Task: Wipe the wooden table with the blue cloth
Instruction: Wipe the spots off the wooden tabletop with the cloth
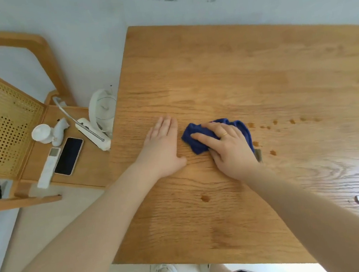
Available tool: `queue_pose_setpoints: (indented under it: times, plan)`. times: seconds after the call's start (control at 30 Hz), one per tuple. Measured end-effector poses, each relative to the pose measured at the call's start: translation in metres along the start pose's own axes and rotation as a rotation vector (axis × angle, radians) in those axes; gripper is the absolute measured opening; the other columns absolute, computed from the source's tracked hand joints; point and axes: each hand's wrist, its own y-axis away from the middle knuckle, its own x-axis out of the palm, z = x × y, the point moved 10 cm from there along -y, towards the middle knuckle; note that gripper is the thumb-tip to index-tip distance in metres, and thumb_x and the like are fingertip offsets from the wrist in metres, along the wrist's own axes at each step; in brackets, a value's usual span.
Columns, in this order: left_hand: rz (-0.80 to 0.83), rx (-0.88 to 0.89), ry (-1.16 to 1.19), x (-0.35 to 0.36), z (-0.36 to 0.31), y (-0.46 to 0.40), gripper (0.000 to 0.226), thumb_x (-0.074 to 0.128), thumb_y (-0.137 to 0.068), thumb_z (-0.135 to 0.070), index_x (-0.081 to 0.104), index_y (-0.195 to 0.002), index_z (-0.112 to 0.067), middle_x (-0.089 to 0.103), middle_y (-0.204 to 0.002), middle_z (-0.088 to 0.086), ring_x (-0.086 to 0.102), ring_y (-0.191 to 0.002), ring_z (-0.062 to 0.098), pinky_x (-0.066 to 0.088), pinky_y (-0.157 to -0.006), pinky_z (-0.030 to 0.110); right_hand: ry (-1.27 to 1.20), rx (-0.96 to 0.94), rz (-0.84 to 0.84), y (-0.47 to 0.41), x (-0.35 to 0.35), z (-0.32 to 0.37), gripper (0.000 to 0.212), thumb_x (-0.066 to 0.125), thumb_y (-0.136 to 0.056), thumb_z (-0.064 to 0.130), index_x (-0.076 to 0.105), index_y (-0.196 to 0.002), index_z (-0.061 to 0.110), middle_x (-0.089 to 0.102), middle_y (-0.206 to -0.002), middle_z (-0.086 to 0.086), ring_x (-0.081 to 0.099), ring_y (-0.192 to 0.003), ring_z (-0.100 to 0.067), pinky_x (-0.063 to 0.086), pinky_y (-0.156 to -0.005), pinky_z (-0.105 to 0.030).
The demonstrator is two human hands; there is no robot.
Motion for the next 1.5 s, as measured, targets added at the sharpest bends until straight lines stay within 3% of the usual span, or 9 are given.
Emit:
queue_pose_setpoints:
  times: [0.3,0.5,0.63,0.83,1.03,1.13,1.27,1.37,1.5]
  plan:
    - [0.031,-0.128,-0.016,0.020,-0.039,-0.005,0.117,0.059,-0.065,-0.074,0.003,-0.150,-0.018,-0.006,-0.158,0.006,0.002,-0.145,0.026,0.009,-0.118,0.038,0.059,0.132,-0.053,-0.060,-0.016,-0.056,0.044,0.045,-0.089,0.014,0.050,-0.131,0.026,0.048,-0.136,-0.015,0.045,-0.120,-0.037,0.032,-0.101,-0.051]
    - [0.024,-0.250,-0.055,0.036,-0.051,-0.008,0.129,0.066,-0.064,-0.070,-0.009,-0.148,-0.007,-0.018,-0.155,0.016,-0.013,-0.144,0.029,0.002,-0.118,0.040,-0.017,-0.061,0.004,0.021,-0.020,-0.037,0.046,0.038,-0.083,0.021,0.056,-0.124,0.027,0.054,-0.131,-0.014,0.051,-0.117,-0.037,0.037,-0.097,-0.053]
    - [0.030,-0.302,-0.112,0.034,-0.056,-0.013,0.130,0.067,-0.063,-0.068,-0.008,-0.148,-0.005,-0.016,-0.155,0.017,-0.010,-0.144,0.030,0.003,-0.118,0.039,0.024,-0.137,0.054,-0.002,-0.019,-0.051,0.047,0.035,-0.084,0.021,0.054,-0.127,0.027,0.052,-0.133,-0.012,0.049,-0.119,-0.036,0.036,-0.099,-0.053]
    - [0.092,-0.362,-0.139,0.038,-0.054,-0.011,0.132,0.069,-0.061,-0.067,-0.010,-0.147,-0.006,-0.017,-0.155,0.016,-0.010,-0.145,0.029,0.005,-0.117,0.045,0.046,0.107,0.021,-0.041,-0.025,-0.076,0.048,0.041,-0.087,0.011,0.050,-0.130,0.029,0.041,-0.142,-0.010,0.039,-0.125,-0.034,0.022,-0.106,-0.047]
    - [0.115,-0.363,-0.172,0.038,-0.055,-0.009,0.131,0.065,-0.064,-0.070,-0.013,-0.147,-0.006,-0.019,-0.154,0.019,-0.010,-0.144,0.030,0.000,-0.118,0.042,0.055,0.030,0.020,0.039,-0.030,-0.047,0.053,0.032,-0.074,0.023,0.061,-0.118,0.028,0.058,-0.125,-0.012,0.055,-0.106,-0.037,0.043,-0.083,-0.046]
    - [0.123,-0.352,-0.194,0.041,-0.055,-0.011,0.130,0.062,-0.065,-0.071,-0.015,-0.147,-0.004,-0.020,-0.153,0.020,-0.012,-0.144,0.032,-0.002,-0.117,0.043,0.020,0.035,0.048,0.046,-0.031,-0.059,0.054,0.032,-0.076,0.027,0.057,-0.124,0.030,0.054,-0.131,-0.009,0.050,-0.117,-0.036,0.037,-0.094,-0.050]
    - [0.122,-0.340,-0.226,0.041,-0.054,-0.016,0.131,0.061,-0.066,-0.072,-0.015,-0.146,-0.002,-0.019,-0.153,0.023,-0.011,-0.143,0.035,-0.003,-0.116,0.043,0.015,0.257,-0.048,0.000,-0.041,-0.104,0.050,0.035,-0.084,0.032,0.045,-0.133,0.034,0.042,-0.143,-0.004,0.032,-0.133,-0.028,0.013,-0.114,-0.045]
    - [0.100,-0.316,-0.229,0.037,-0.057,-0.014,0.133,0.061,-0.063,-0.073,-0.012,-0.146,-0.001,-0.015,-0.153,0.024,-0.008,-0.143,0.036,-0.002,-0.116,0.042,0.078,0.329,-0.050,-0.018,-0.041,-0.120,0.044,0.045,-0.092,0.039,0.041,-0.136,0.034,0.038,-0.146,-0.005,0.028,-0.135,-0.029,0.013,-0.114,-0.044]
    - [0.122,-0.322,-0.216,0.036,-0.060,-0.014,0.134,0.066,-0.062,-0.071,-0.011,-0.145,0.001,-0.012,-0.153,0.026,-0.006,-0.143,0.038,0.002,-0.116,0.045,0.034,0.312,-0.082,0.006,-0.038,-0.098,0.041,0.039,-0.092,0.044,0.049,-0.131,0.033,0.044,-0.142,-0.006,0.037,-0.130,-0.033,0.020,-0.110,-0.048]
